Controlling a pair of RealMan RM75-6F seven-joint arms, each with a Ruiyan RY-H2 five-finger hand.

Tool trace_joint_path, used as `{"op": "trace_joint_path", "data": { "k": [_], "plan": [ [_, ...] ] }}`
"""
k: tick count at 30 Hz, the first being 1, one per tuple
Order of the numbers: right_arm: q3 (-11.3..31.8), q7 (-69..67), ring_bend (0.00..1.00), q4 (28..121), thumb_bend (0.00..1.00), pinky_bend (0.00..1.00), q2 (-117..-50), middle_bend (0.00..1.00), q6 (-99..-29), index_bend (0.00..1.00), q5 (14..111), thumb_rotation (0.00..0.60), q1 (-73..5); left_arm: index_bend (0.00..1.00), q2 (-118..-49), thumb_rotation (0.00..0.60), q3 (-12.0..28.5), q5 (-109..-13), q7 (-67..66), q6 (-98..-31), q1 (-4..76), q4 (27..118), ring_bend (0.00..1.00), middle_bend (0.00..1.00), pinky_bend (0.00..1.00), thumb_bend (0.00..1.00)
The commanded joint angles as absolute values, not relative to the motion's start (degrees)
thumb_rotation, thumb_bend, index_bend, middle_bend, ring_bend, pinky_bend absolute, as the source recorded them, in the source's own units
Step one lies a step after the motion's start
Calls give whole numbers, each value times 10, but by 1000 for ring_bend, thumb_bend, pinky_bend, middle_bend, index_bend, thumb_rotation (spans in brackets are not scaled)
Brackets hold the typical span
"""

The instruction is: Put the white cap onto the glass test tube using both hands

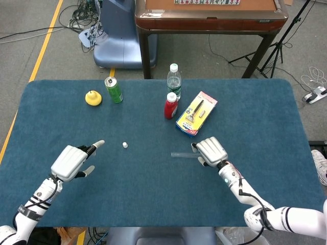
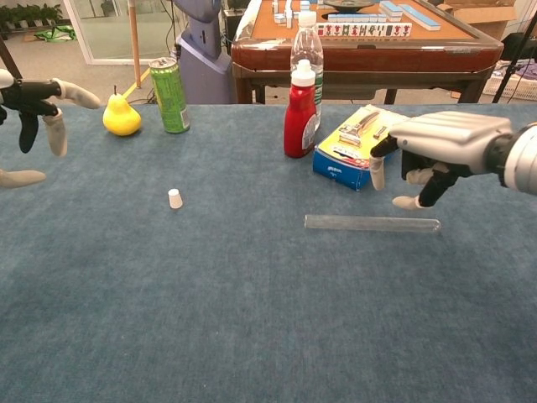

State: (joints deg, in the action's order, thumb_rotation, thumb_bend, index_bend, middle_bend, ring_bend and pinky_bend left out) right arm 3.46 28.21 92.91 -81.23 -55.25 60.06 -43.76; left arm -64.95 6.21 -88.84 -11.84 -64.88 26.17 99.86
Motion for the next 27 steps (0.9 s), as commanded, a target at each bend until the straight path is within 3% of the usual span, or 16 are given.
{"op": "trace_joint_path", "data": {
  "k": [1, 5, 27],
  "plan": [
    [47, 294, 1000, 888, 288, 1000, -854, 1000, -540, 474, 583, 600, -451, 142, -645, 600, 55, -889, -119, -656, 256, 1000, 506, 452, 832, 248],
    [55, 296, 1000, 860, 237, 1000, -883, 1000, -539, 479, 577, 600, -457, 140, -639, 600, 47, -891, -119, -666, 249, 1003, 506, 452, 832, 248],
    [69, 315, 1000, 787, 235, 1000, -942, 1000, -518, 512, 522, 600, -466, 133, -640, 600, 25, -894, -114, -671, 247, 996, 505, 452, 832, 248]
  ]
}}
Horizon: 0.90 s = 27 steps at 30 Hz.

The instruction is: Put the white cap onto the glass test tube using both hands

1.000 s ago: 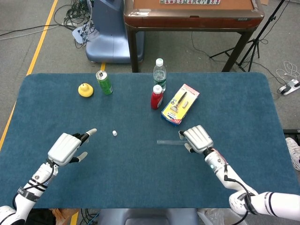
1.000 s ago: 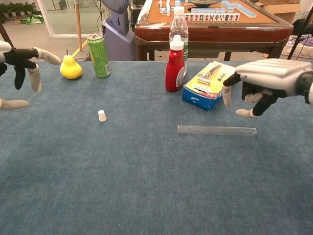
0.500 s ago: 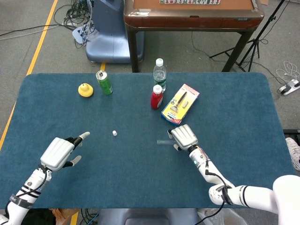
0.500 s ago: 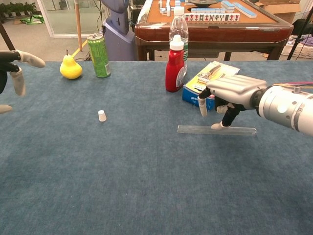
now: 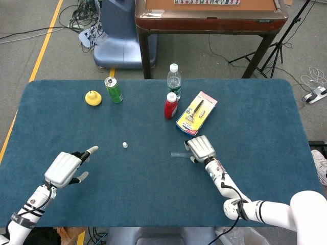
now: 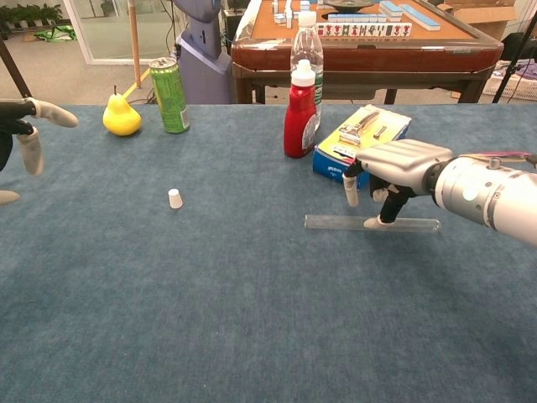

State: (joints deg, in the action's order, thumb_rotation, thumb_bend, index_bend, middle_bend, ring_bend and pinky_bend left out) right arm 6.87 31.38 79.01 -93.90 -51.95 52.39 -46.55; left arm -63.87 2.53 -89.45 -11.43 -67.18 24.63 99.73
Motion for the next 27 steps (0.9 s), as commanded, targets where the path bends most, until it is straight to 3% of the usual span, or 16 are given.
{"op": "trace_joint_path", "data": {
  "k": [1, 16, 27],
  "plan": [
    [69, 317, 1000, 786, 235, 1000, -944, 1000, -517, 514, 521, 600, -467, 133, -640, 600, 24, -894, -113, -671, 247, 995, 505, 452, 832, 248],
    [73, 331, 1000, 763, 271, 1000, -962, 1000, -506, 540, 497, 600, -474, 131, -640, 600, 19, -892, -107, -672, 249, 988, 502, 452, 832, 248],
    [73, 342, 1000, 759, 406, 1000, -966, 1000, -499, 547, 480, 600, -480, 131, -641, 600, 18, -888, -105, -671, 250, 983, 502, 452, 832, 248]
  ]
}}
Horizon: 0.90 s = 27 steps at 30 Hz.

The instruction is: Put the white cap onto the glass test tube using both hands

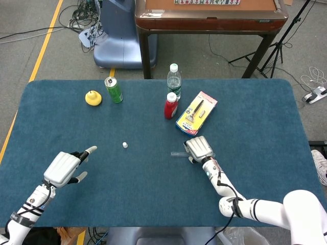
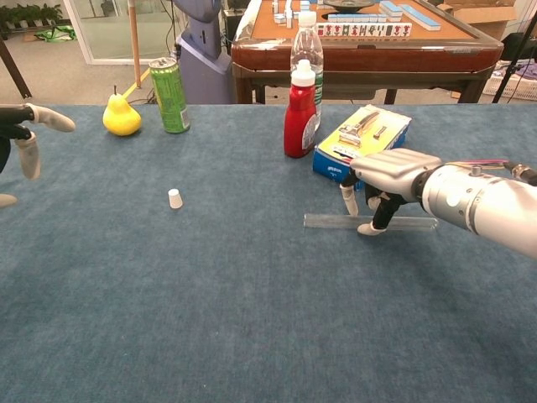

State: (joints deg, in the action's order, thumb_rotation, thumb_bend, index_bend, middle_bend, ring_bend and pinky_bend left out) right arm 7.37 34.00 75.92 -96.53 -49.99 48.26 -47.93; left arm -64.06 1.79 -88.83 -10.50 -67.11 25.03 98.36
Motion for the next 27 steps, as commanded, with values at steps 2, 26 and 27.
{"op": "trace_joint_path", "data": {
  "k": [2, 26, 27],
  "plan": [
    [73, 345, 1000, 758, 407, 1000, -967, 1000, -499, 548, 477, 600, -481, 131, -641, 600, 17, -888, -104, -672, 250, 983, 502, 452, 832, 248],
    [80, 331, 1000, 777, 755, 1000, -950, 1000, -496, 632, 468, 600, -485, 129, -640, 600, 13, -886, -93, -675, 249, 973, 501, 452, 832, 248],
    [81, 328, 1000, 781, 772, 1000, -946, 1000, -497, 637, 470, 600, -484, 129, -640, 600, 14, -886, -93, -674, 250, 974, 501, 452, 832, 248]
  ]
}}
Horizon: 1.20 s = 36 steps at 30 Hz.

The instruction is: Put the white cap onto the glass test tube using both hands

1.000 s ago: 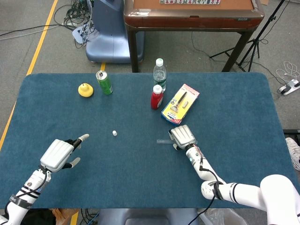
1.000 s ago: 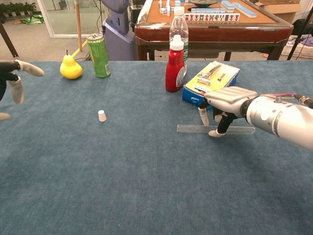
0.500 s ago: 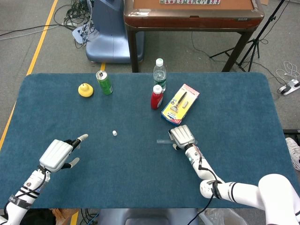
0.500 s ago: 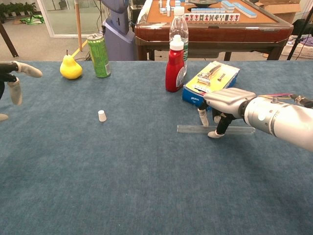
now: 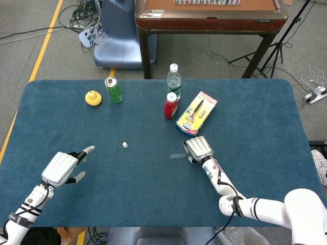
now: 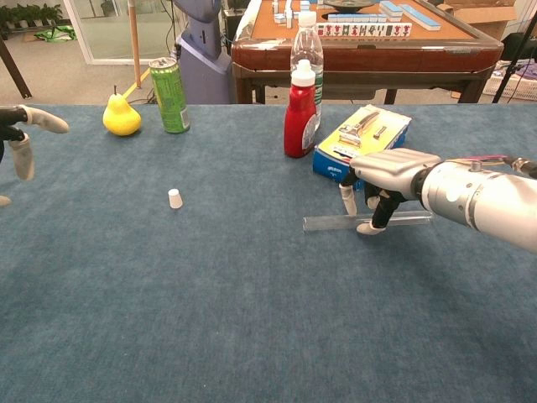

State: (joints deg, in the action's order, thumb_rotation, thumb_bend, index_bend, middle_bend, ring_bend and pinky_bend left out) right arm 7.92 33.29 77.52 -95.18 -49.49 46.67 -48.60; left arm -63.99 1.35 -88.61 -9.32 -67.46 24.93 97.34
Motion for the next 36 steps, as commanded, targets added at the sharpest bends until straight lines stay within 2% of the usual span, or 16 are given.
{"op": "trace_joint_path", "data": {
  "k": [1, 8, 17, 27, 36],
  "plan": [
    [81, 326, 1000, 785, 784, 1000, -943, 1000, -498, 641, 473, 600, -484, 128, -639, 600, 15, -885, -94, -674, 250, 974, 501, 452, 832, 248],
    [84, 299, 1000, 814, 868, 1000, -910, 1000, -510, 703, 495, 600, -472, 129, -633, 600, 23, -881, -95, -667, 260, 981, 501, 452, 832, 248],
    [86, 251, 1000, 888, 957, 1000, -838, 1000, -547, 758, 544, 600, -439, 129, -629, 600, 43, -866, -82, -646, 283, 991, 502, 452, 832, 248],
    [87, 212, 1000, 965, 974, 1000, -748, 1000, -589, 771, 590, 600, -399, 147, -636, 600, 57, -862, -91, -616, 316, 1002, 506, 452, 832, 248],
    [86, 225, 1000, 1005, 986, 1000, -691, 1000, -600, 777, 588, 600, -385, 154, -651, 600, 65, -858, -99, -591, 345, 1004, 513, 457, 832, 248]
  ]
}}
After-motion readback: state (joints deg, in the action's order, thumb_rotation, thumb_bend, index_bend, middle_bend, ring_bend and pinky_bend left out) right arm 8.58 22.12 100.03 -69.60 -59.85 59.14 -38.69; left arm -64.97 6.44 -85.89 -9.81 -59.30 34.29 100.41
